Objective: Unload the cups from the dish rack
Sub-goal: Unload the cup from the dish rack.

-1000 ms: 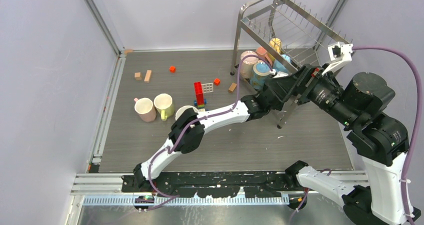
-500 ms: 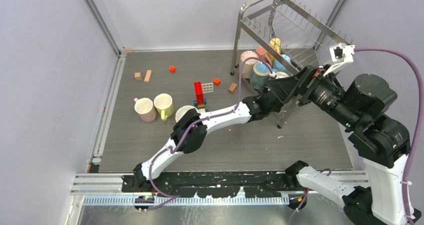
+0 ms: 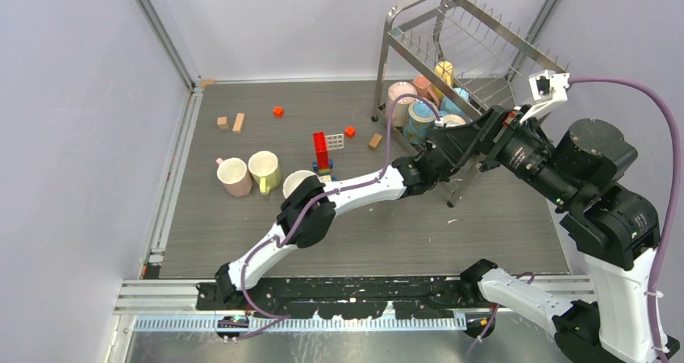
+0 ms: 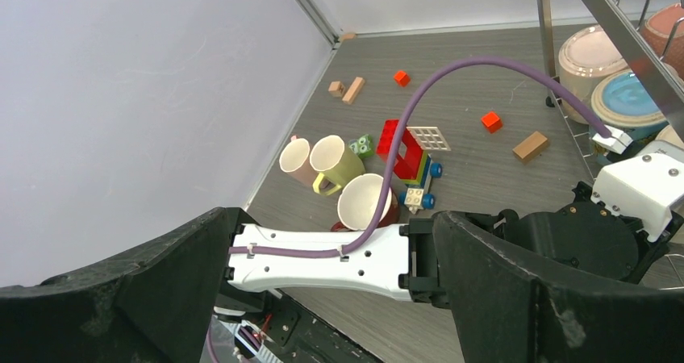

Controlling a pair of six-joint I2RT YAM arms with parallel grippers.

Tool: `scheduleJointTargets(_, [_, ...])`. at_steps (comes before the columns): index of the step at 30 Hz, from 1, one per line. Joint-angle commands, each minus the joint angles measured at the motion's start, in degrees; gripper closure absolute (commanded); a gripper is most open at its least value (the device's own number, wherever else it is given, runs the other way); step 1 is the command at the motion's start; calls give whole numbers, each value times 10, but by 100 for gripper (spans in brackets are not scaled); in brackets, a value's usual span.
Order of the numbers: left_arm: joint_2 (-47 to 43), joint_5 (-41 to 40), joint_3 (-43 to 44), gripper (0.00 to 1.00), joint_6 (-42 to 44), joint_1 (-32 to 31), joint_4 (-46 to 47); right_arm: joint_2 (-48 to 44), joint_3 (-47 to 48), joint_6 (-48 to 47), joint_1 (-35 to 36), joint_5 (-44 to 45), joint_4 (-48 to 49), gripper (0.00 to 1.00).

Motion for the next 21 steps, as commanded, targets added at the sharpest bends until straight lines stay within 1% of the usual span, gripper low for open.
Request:
scheduleJointTargets(1, [-20,-16,-4,89,4,-2,23,-5,-3,2,1,-7,13,0])
scheduleJointTargets(6, [-50,-1,-31,100,24,-5,51,-5,-7,1,1,-8,15,0])
scheduleJointTargets(15, [-101,20,-84,100,63,-12,125,-6,-12,0,0,-7,21,0])
scheduleJointTargets(21, [-124,27,-100,100,78,-13,147,-3,-13,0,0,-7,23,0])
